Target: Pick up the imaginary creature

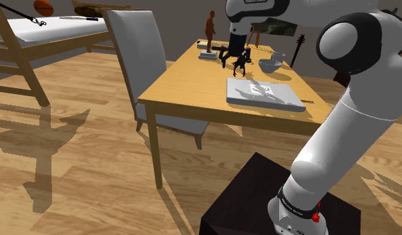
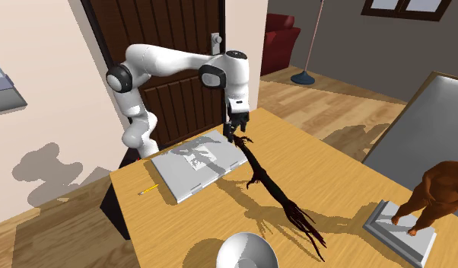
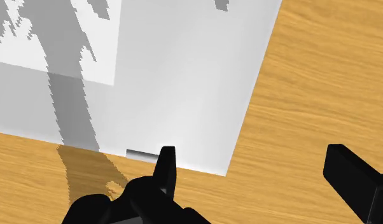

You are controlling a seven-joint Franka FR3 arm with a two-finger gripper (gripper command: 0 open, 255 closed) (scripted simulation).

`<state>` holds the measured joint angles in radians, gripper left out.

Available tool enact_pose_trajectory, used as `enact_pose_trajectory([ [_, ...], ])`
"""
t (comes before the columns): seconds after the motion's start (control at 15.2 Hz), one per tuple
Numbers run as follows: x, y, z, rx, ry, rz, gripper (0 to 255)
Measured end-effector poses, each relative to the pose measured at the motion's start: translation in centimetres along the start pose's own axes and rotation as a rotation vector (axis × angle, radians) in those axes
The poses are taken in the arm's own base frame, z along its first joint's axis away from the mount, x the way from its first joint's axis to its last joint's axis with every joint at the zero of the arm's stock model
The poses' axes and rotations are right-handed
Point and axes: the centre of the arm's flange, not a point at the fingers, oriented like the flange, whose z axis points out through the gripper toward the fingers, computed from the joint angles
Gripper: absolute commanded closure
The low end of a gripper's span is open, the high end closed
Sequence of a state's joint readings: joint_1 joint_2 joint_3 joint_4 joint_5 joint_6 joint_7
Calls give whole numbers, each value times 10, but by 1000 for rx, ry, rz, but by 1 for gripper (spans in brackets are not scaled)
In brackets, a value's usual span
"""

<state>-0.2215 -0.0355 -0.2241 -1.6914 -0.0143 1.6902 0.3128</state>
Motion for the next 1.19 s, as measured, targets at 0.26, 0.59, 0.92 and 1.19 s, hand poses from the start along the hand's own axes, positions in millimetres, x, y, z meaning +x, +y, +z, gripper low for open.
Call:
enact_pose_trajectory([
  [0.26,45,23,-3,-20,15,97,0],
  [0.59,97,55,-6,-44,35,218,0],
  [0.92,120,74,2,-57,46,278,0],
  [1.19,119,74,20,-54,51,278,0],
])
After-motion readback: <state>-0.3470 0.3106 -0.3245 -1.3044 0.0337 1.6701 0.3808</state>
